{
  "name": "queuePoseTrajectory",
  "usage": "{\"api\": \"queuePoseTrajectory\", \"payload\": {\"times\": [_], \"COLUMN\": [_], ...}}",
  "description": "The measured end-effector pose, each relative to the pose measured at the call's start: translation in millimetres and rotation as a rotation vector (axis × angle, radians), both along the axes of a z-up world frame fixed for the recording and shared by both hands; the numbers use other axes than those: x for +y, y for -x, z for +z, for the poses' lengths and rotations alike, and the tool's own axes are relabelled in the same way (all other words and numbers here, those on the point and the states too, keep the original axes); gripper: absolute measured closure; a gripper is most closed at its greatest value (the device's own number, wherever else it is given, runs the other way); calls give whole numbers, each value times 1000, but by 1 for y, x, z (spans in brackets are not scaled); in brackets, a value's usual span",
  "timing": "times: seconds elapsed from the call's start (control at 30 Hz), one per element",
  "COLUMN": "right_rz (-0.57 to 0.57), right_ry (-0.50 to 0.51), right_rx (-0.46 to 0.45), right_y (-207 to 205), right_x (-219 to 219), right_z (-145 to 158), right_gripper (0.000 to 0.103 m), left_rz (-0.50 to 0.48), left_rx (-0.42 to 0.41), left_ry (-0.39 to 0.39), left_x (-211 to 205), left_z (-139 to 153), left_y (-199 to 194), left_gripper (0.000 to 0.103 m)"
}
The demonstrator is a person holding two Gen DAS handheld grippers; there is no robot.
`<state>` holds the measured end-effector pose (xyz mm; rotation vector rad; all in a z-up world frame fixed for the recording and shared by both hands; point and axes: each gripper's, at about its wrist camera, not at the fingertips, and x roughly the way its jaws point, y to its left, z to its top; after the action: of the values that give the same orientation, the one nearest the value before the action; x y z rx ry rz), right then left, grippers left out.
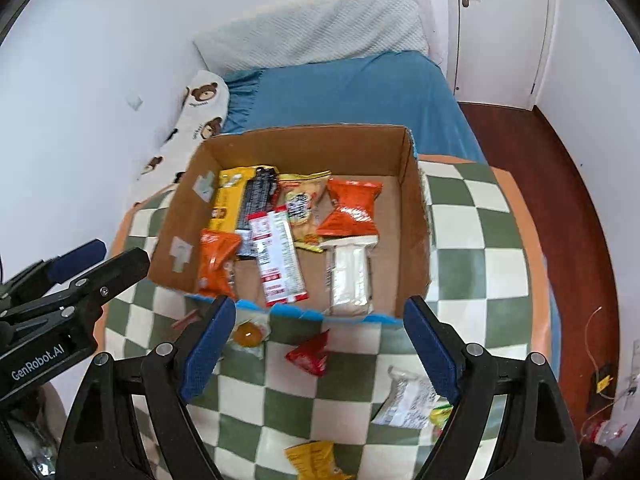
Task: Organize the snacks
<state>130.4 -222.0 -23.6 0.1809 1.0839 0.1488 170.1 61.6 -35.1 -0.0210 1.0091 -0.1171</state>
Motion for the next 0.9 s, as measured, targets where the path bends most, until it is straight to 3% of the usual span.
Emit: {"api": "queuePoseTrajectory", "payload": {"times": [0.03, 0.13, 0.23, 0.43, 0.63, 0.8, 0.9], "right_rz": [1, 4, 13, 28, 35, 35, 55], "right_ry": [-10, -50, -111, -218, -253, -213, -145], "right_rx": [3, 30, 92, 185, 247, 273, 320], "right_y": [4, 14, 17, 11, 1, 0, 13], "right_x": [1, 7, 16, 48, 85, 90, 82], "right_z": [-1, -13, -41, -104, -154, -165, -169], "right_gripper": [15, 15, 15, 15, 15, 15, 15], "left_rz": [11, 61, 119, 231, 378, 419, 391], "left_rx": [0, 14, 61, 228, 408, 501, 488], "left_ry": [7, 4, -23, -27, 143, 193, 146], "left_x": [5, 26, 50, 100, 133, 130, 120], "left_z": [-1, -14, -41, -111, -184, -235, -248], "left_y": [4, 15, 20, 22, 11, -10, -15], "left_gripper": [33, 5, 4, 4, 4, 4, 29]}}
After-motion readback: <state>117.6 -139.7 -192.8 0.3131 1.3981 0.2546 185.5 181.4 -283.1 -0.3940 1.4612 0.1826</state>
